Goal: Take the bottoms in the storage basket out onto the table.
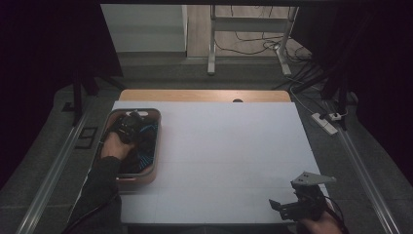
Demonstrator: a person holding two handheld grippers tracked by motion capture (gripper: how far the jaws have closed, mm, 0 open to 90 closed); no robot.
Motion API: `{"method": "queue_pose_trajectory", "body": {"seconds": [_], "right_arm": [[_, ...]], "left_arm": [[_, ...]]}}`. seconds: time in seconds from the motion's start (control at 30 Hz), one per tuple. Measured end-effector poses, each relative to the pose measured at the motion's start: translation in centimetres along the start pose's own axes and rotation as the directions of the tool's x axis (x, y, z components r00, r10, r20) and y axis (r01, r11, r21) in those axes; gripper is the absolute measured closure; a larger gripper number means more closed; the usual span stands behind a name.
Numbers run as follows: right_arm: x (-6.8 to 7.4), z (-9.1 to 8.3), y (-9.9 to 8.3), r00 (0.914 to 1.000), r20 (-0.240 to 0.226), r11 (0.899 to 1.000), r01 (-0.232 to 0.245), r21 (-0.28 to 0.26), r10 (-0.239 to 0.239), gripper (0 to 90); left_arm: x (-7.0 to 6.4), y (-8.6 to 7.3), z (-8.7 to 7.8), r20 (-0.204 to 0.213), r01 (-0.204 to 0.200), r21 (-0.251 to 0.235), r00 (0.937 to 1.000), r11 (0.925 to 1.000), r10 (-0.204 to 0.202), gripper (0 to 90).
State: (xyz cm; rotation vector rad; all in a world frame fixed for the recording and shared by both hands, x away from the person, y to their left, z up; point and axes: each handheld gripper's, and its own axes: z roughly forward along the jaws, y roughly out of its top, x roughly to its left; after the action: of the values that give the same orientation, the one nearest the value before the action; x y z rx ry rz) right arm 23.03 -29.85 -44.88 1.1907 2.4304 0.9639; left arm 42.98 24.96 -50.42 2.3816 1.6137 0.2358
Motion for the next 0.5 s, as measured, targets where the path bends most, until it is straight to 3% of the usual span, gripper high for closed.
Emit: {"method": "queue_pose_trajectory", "body": {"seconds": [0.23,0.33,0.5], "right_arm": [[0.0,0.0,0.0,1.0000,-0.002,1.000,0.004,0.000,-0.004,0.0],[0.0,0.0,0.0,1.0000,-0.005,1.000,0.004,0.001,-0.004,0.0],[0.1,0.0,0.0,1.0000,-0.005,1.000,0.006,0.001,-0.006,0.0]], "left_arm": [[0.6,-0.1,-0.6,0.048,0.034,-0.008,0.9983,0.9994,-0.034,71.3],[0.9,-0.2,-1.3,0.082,0.053,-0.042,0.9954,0.9977,-0.050,71.2],[1.0,-0.3,-2.0,0.091,0.061,-0.061,0.9943,0.9963,-0.055,71.1]]}}
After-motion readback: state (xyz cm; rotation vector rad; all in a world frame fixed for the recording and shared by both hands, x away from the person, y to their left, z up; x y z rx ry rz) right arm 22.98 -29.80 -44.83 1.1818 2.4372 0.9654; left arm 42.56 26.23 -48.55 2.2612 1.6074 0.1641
